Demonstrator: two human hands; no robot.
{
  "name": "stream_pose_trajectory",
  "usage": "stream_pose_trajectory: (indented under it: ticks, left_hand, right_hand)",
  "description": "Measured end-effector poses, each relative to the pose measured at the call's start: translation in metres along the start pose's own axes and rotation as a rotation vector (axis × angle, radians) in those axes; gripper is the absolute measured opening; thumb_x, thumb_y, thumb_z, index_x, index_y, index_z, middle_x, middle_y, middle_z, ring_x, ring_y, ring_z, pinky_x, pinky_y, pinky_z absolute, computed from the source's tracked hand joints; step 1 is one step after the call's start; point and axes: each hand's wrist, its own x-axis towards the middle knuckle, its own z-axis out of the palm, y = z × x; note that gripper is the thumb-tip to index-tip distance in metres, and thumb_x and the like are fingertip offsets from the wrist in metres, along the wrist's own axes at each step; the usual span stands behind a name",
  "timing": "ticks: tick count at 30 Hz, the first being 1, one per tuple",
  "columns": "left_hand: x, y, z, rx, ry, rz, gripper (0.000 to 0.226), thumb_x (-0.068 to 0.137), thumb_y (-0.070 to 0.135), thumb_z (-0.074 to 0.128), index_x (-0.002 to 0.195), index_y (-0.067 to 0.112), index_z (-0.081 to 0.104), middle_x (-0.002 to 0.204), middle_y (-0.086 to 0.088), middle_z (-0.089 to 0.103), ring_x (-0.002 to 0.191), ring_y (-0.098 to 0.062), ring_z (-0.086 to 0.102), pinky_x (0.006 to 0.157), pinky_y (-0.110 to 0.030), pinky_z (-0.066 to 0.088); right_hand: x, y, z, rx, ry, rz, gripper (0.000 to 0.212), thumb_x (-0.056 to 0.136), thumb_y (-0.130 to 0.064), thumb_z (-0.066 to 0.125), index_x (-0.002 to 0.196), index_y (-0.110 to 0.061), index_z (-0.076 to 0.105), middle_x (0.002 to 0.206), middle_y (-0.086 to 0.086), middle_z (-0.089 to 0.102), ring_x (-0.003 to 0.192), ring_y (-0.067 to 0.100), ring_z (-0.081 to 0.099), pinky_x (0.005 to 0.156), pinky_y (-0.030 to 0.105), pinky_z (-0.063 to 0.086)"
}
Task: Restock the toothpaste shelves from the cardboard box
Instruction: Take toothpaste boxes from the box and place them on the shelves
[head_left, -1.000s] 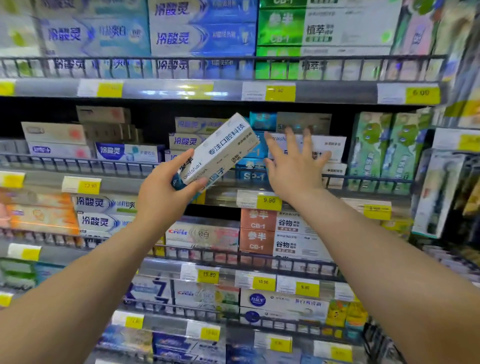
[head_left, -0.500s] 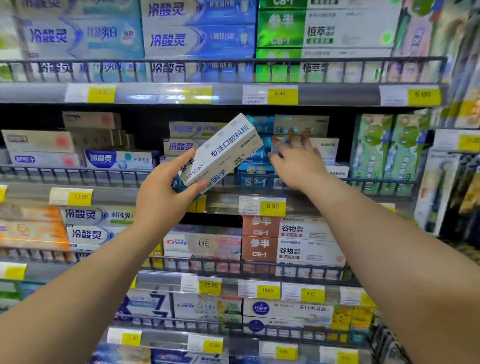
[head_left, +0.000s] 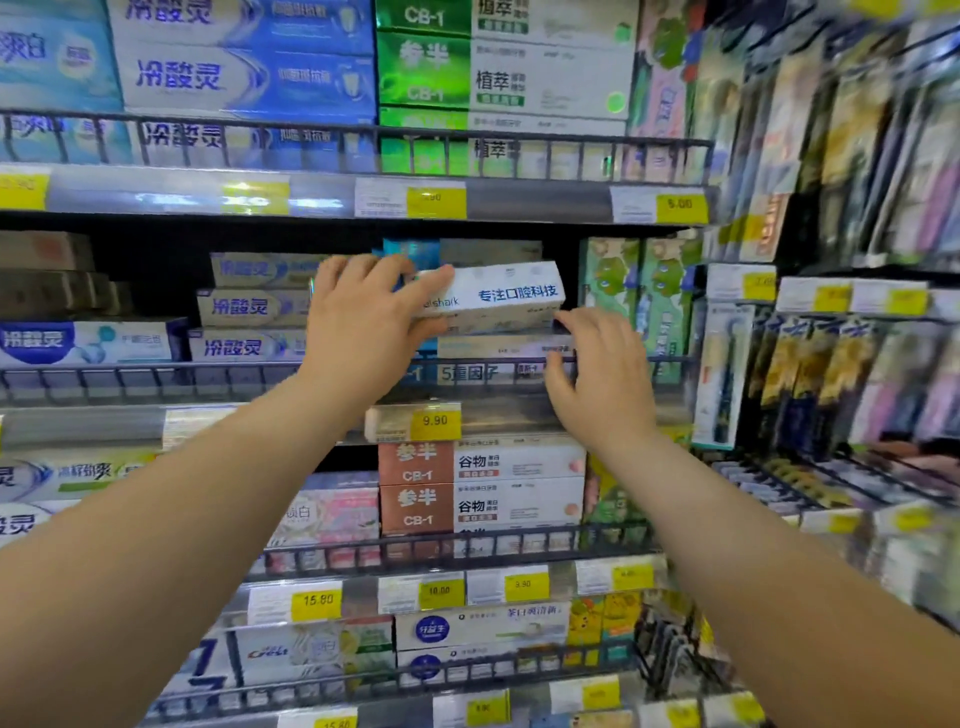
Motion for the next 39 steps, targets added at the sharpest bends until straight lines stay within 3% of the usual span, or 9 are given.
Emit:
stream_pose_trajectory:
  ticks: [4, 7, 9, 13, 17, 21, 30, 33, 39]
  left_hand:
    - [0.013, 0.015, 0.015, 0.041, -0.055, -0.018, 0.040, 0.085, 0.036, 0.066, 0.123, 0.027, 0.059, 0.109, -0.012, 0.063, 0.102, -0.039, 0.052, 0.095, -0.052, 0.032]
    - [0.014, 0.023, 0.022, 0.045, -0.113, -0.143, 0.039, 0.090, 0.033, 0.059, 0.128, 0.031, 0.053, 0.127, -0.015, 0.051, 0.118, -0.045, 0.038, 0.099, -0.054, 0.020]
    - [0.014, 0.028, 0.025, 0.033, -0.107, -0.215, 0.039, 0.091, 0.030, 0.056, 0.129, 0.036, 0.052, 0.133, -0.015, 0.042, 0.119, -0.044, 0.034, 0.101, -0.054, 0.015]
    - [0.015, 0.029, 0.035, -0.001, -0.119, -0.237, 0.040, 0.094, 0.026, 0.046, 0.132, 0.038, 0.048, 0.130, -0.007, 0.048, 0.117, -0.040, 0.036, 0.103, -0.056, 0.017]
    - [0.013, 0.028, 0.045, -0.055, -0.116, -0.276, 0.037, 0.094, 0.039, 0.044, 0.131, 0.036, 0.048, 0.132, 0.000, 0.052, 0.123, -0.034, 0.039, 0.107, -0.064, 0.010]
    - [0.013, 0.033, 0.050, -0.080, -0.164, -0.265, 0.056, 0.084, 0.062, 0.051, 0.134, 0.038, 0.042, 0.136, 0.002, 0.046, 0.132, -0.034, 0.030, 0.107, -0.065, -0.001]
    - [0.008, 0.037, 0.045, -0.055, -0.148, -0.237, 0.062, 0.086, 0.059, 0.051, 0.141, 0.036, 0.036, 0.146, -0.002, 0.040, 0.137, -0.036, 0.025, 0.111, -0.060, 0.006]
    - [-0.015, 0.034, 0.033, -0.067, -0.070, -0.219, 0.054, 0.087, 0.048, 0.054, 0.137, 0.030, 0.044, 0.145, -0.003, 0.042, 0.134, -0.036, 0.031, 0.111, -0.056, 0.012]
    - [-0.097, 0.010, -0.005, -0.075, -0.052, -0.359, 0.043, 0.085, 0.037, 0.057, 0.127, 0.027, 0.055, 0.138, 0.000, 0.050, 0.125, -0.030, 0.037, 0.101, -0.048, 0.026]
  right_hand:
    - [-0.014, 0.010, 0.005, -0.051, -0.071, 0.023, 0.039, 0.090, -0.024, 0.051, 0.125, -0.009, 0.056, 0.122, 0.009, 0.055, 0.116, 0.027, 0.046, 0.102, 0.039, 0.031]
    - [-0.018, 0.011, 0.009, -0.075, -0.072, 0.015, 0.037, 0.088, -0.027, 0.047, 0.116, -0.008, 0.062, 0.113, 0.009, 0.059, 0.107, 0.029, 0.051, 0.097, 0.041, 0.036]
    - [-0.017, 0.012, 0.011, -0.078, -0.058, 0.006, 0.038, 0.088, -0.028, 0.043, 0.112, -0.008, 0.064, 0.107, 0.009, 0.061, 0.103, 0.029, 0.053, 0.094, 0.042, 0.038]
    - [-0.016, 0.013, 0.012, -0.060, -0.036, 0.000, 0.039, 0.088, -0.031, 0.041, 0.110, -0.009, 0.065, 0.105, 0.008, 0.061, 0.102, 0.028, 0.052, 0.093, 0.042, 0.038]
    - [-0.016, 0.013, 0.016, -0.031, -0.013, 0.006, 0.038, 0.088, -0.032, 0.042, 0.110, -0.010, 0.065, 0.105, 0.007, 0.062, 0.103, 0.027, 0.052, 0.094, 0.042, 0.037]
    - [-0.016, 0.014, 0.019, -0.014, 0.000, 0.008, 0.035, 0.088, -0.030, 0.044, 0.110, -0.011, 0.064, 0.106, 0.005, 0.061, 0.104, 0.026, 0.051, 0.096, 0.036, 0.030]
    - [-0.019, 0.006, 0.020, 0.017, 0.036, 0.009, 0.033, 0.087, -0.025, 0.052, 0.113, -0.008, 0.064, 0.111, 0.007, 0.061, 0.109, 0.027, 0.051, 0.101, 0.037, 0.028]
    - [-0.024, -0.009, 0.023, 0.077, 0.067, -0.060, 0.032, 0.084, -0.022, 0.055, 0.112, -0.007, 0.064, 0.110, 0.008, 0.061, 0.107, 0.027, 0.051, 0.100, 0.038, 0.031]
    - [-0.050, -0.067, 0.046, 0.332, 0.079, -0.228, 0.028, 0.078, -0.015, 0.060, 0.104, -0.008, 0.067, 0.102, 0.008, 0.063, 0.100, 0.024, 0.050, 0.093, 0.036, 0.033]
